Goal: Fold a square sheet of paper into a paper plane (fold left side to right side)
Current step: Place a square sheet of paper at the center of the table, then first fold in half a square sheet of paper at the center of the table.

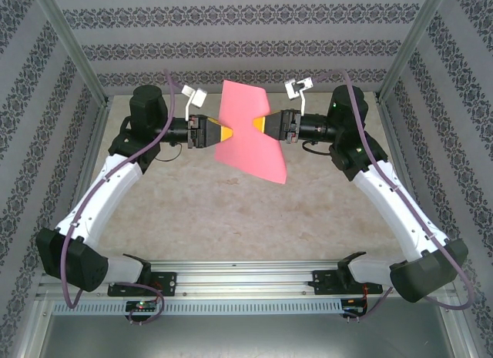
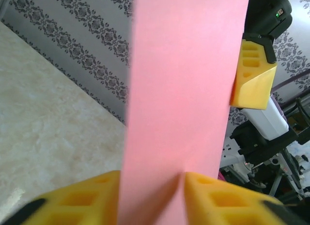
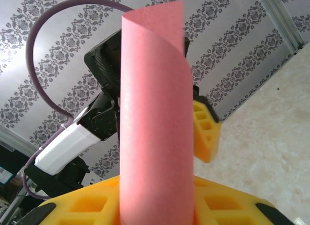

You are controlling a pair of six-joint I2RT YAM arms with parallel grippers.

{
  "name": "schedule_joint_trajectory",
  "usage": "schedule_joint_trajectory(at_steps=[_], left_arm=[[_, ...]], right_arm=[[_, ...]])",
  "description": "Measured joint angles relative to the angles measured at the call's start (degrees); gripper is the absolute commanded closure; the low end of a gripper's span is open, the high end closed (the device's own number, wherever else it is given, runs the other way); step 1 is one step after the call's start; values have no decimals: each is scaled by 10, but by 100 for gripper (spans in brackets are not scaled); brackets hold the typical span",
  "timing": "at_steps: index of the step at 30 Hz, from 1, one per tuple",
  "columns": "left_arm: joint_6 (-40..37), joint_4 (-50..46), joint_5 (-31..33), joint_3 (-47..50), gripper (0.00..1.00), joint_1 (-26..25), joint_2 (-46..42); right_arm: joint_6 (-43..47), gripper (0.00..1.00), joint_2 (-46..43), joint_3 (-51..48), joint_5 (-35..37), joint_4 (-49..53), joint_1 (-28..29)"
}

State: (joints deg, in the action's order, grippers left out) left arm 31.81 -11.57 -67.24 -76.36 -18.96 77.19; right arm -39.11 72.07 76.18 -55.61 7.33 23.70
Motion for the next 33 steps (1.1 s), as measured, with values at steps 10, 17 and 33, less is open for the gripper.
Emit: schedule_joint_trajectory(at_steps=[10,17,33], left_arm=[[-9,-14,47,30,100,-5,2],[-4,-24,126,158,100,-7,29],[2,-13,290,268,100,-18,195]], right_arm=[[59,27,-27,-41,88,113,-62],[86,14,-54,-131,175,170,-106],[10,37,-11,-344,292,50,-56]])
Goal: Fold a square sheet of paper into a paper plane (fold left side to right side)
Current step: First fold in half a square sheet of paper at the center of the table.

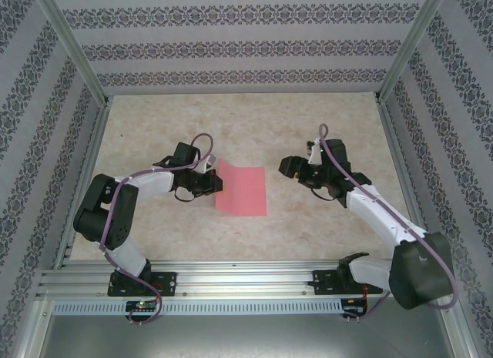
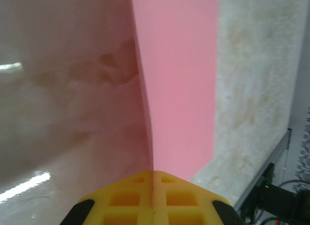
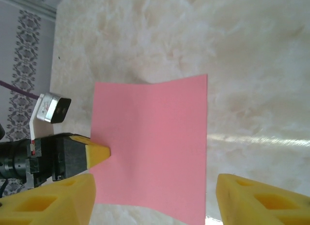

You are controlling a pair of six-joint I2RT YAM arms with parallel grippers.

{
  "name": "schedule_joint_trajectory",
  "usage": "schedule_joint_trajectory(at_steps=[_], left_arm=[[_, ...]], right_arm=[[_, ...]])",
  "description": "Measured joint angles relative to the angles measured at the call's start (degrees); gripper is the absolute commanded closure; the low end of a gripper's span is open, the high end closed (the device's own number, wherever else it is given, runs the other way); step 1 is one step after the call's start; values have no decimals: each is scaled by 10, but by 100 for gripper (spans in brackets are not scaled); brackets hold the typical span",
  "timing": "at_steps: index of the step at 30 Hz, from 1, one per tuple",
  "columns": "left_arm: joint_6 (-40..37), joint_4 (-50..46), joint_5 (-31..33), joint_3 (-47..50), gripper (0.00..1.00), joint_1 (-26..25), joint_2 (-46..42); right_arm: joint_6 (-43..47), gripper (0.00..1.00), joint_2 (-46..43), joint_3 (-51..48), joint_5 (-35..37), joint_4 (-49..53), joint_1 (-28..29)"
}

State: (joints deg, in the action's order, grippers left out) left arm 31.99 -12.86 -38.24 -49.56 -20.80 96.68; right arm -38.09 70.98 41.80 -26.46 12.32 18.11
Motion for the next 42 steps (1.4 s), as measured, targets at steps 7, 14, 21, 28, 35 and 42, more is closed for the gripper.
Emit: schedule_joint_trajectory(at_steps=[7,14,21,28,35,42], left_arm=[[-3,-3,33,0,96,0,3],[-6,-7,41,-6,77,-7,3],[-4,-7,41,-26,61,-29,3],[-1,-6,40,-55,50,-62,3],[1,-1,32,-75,44,-84,16],[1,0,26,-82,43,-94,42]], right_arm=[[-34,48,122,7,11,-82,59],[-43,53,249,63,14,-106,81],[-40,55,318,106,22,-91,83],[-27,55,337,124,27,-60,85],[-26,50,336,122,23,-67,84],[-52,35,283,75,3,-123,53]])
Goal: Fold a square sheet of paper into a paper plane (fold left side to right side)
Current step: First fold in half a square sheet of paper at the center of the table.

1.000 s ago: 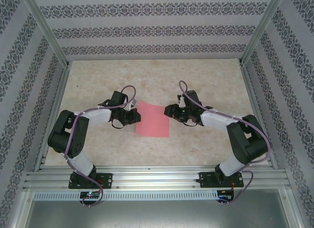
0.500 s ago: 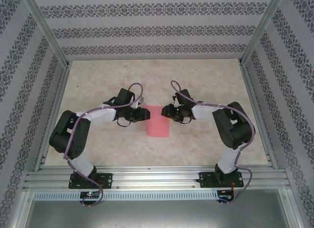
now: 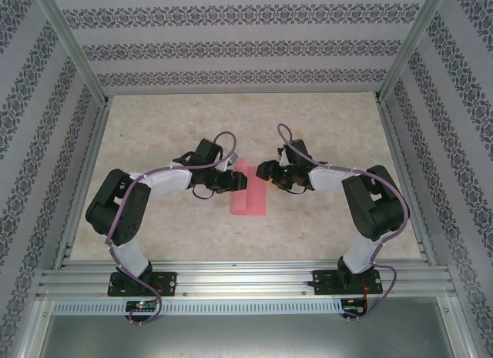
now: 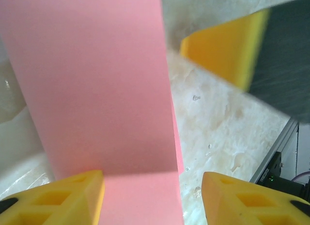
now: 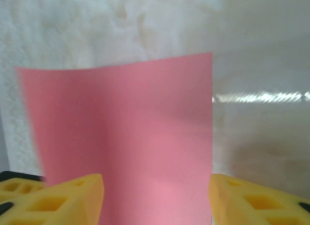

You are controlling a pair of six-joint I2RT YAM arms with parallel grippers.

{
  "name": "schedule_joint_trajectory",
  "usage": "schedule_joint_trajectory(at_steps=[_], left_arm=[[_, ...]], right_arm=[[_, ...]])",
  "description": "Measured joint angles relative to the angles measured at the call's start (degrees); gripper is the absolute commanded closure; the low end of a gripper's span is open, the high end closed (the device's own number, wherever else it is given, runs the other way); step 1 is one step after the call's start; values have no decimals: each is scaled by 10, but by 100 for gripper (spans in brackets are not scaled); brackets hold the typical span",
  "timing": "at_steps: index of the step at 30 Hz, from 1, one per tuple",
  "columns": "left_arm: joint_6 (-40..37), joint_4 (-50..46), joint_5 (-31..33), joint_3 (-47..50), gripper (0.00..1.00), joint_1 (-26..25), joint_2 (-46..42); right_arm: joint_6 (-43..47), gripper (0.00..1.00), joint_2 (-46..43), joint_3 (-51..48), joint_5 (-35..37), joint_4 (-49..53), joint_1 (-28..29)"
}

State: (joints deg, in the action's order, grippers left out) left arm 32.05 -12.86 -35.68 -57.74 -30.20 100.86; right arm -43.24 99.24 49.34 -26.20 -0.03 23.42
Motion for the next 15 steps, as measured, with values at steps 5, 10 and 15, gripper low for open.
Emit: schedule_joint_trajectory(at_steps=[5,10,15], left_arm=[[0,0,0,-4,43,-2,9],[0,0,0,-13,43,-3,9],[0,0,0,-18,43,-3,9]], right_arm=[[-17,34,-21,-1,-37,-55,-4],[-47,36,-4,-1,-63,-104,14],[-67,41,29,3,-75,-122,25]])
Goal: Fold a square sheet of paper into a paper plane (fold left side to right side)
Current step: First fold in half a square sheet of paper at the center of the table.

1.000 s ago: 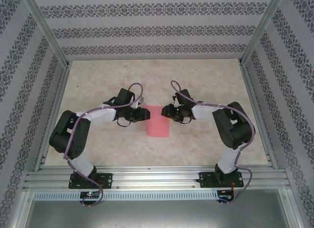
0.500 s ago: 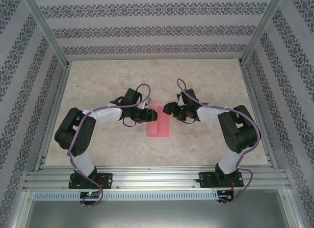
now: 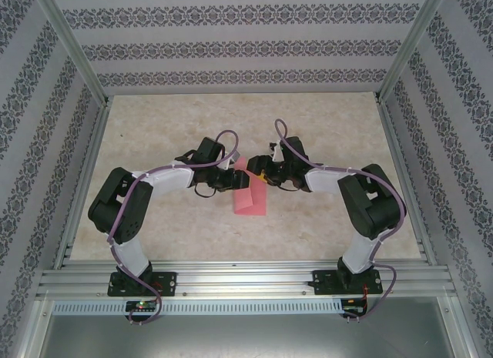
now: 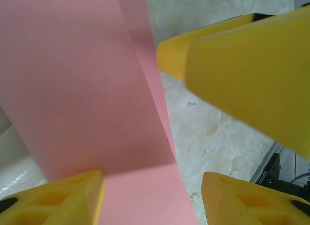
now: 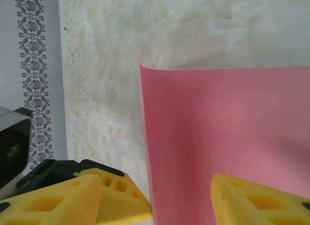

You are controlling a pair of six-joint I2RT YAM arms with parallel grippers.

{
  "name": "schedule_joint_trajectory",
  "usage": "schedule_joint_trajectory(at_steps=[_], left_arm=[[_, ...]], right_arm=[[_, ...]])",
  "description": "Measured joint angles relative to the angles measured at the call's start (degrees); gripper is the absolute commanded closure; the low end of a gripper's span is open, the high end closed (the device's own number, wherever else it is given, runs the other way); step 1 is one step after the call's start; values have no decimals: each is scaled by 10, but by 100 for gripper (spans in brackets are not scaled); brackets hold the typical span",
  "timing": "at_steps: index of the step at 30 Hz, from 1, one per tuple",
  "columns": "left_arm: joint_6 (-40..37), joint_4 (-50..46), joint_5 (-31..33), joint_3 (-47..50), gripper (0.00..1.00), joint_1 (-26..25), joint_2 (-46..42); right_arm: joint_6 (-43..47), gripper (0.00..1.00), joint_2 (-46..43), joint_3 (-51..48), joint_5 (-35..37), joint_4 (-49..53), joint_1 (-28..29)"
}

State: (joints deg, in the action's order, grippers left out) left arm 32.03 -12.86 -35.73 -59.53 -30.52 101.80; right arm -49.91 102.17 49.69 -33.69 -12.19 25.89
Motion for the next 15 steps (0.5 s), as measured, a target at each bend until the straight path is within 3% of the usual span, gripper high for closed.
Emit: schedule_joint_trajectory(at_steps=[8,15], left_arm=[[0,0,0,0,43,0,0],[0,0,0,0,43,0,0]], right_arm=[[-22,60,23,4,-16,-20,4],[-29,87,28,7,-28,-31,4]])
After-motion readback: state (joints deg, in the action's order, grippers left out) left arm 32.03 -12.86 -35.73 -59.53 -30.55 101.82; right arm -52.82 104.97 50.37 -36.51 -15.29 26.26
